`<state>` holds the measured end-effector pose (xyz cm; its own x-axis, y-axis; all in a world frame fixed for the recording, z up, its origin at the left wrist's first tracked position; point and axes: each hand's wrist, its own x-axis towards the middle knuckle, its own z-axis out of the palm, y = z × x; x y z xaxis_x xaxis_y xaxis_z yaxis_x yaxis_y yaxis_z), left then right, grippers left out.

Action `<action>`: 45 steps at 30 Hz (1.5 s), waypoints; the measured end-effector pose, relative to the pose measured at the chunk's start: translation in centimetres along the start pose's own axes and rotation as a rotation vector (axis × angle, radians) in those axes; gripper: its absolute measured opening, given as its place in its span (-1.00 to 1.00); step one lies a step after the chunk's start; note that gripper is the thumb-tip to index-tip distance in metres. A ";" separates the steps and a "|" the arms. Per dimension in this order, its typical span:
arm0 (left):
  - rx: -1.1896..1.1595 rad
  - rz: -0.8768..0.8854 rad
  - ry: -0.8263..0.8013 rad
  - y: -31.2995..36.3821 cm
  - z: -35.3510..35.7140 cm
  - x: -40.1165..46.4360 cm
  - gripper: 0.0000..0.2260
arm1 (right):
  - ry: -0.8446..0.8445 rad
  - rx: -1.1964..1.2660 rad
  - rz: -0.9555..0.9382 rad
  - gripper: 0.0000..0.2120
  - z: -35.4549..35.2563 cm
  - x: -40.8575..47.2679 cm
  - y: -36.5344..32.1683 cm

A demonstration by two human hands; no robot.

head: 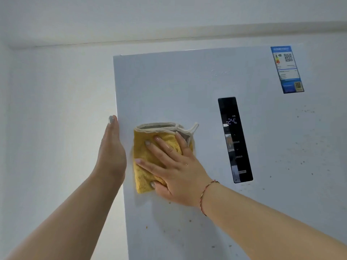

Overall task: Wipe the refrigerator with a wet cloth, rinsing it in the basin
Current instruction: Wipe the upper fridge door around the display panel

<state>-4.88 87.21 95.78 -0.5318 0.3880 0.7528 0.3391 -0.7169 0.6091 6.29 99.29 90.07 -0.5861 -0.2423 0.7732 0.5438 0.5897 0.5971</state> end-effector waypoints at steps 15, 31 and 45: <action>0.936 0.456 -0.243 -2.3 11.3 -1.2 -0.25 | -0.028 -0.022 0.866 -0.26 -3.0 -9.5 16.9; 1.015 0.508 -0.199 -1.3 20.6 -0.1 -0.39 | 0.111 -0.013 0.784 -0.34 -2.9 -8.1 17.1; 1.149 0.675 -0.029 -3.1 21.3 0.0 -0.29 | 0.003 0.044 1.031 -0.37 -7.5 -3.4 35.0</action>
<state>10.63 101.78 99.25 0.0098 0.1753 0.9845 0.9929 0.1149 -0.0303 31.85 114.96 109.91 0.1544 0.3955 0.9054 0.7585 0.5398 -0.3651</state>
